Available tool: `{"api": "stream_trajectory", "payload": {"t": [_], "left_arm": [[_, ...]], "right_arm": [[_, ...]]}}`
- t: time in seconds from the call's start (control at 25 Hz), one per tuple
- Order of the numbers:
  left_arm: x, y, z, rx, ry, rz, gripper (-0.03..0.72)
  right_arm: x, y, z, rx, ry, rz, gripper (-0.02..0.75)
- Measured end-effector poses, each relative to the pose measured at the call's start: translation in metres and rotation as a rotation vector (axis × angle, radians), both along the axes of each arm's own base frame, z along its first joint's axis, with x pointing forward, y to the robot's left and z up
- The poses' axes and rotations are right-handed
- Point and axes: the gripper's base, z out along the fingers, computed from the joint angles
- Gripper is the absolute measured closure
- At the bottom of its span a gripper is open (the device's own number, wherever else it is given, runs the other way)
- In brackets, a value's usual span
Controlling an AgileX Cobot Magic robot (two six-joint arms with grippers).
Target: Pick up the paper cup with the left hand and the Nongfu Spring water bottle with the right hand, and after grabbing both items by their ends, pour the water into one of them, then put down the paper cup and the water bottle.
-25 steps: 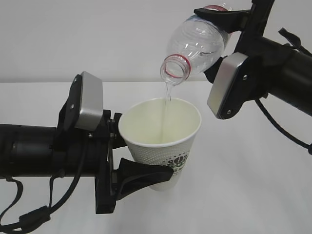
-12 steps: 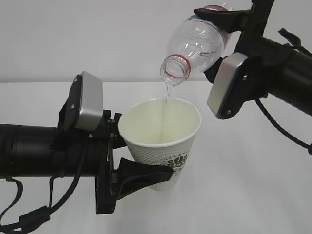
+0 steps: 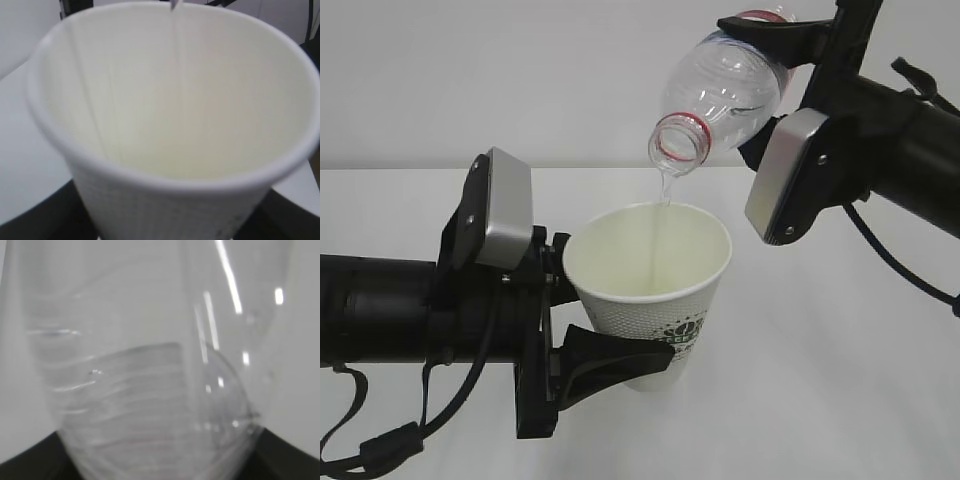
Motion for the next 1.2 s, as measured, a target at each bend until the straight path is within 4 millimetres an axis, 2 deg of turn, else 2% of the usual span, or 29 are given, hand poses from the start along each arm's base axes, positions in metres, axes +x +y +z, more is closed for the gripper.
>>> {"api": "stream_trajectory", "payload": {"t": [1.2], "left_arm": [[0.0002, 0.0001, -0.0004, 0.004, 0.000, 0.003, 0.188]], "right_arm": [[-0.0007, 0.0003, 0.0023, -0.008, -0.042, 0.003, 0.268]]}}
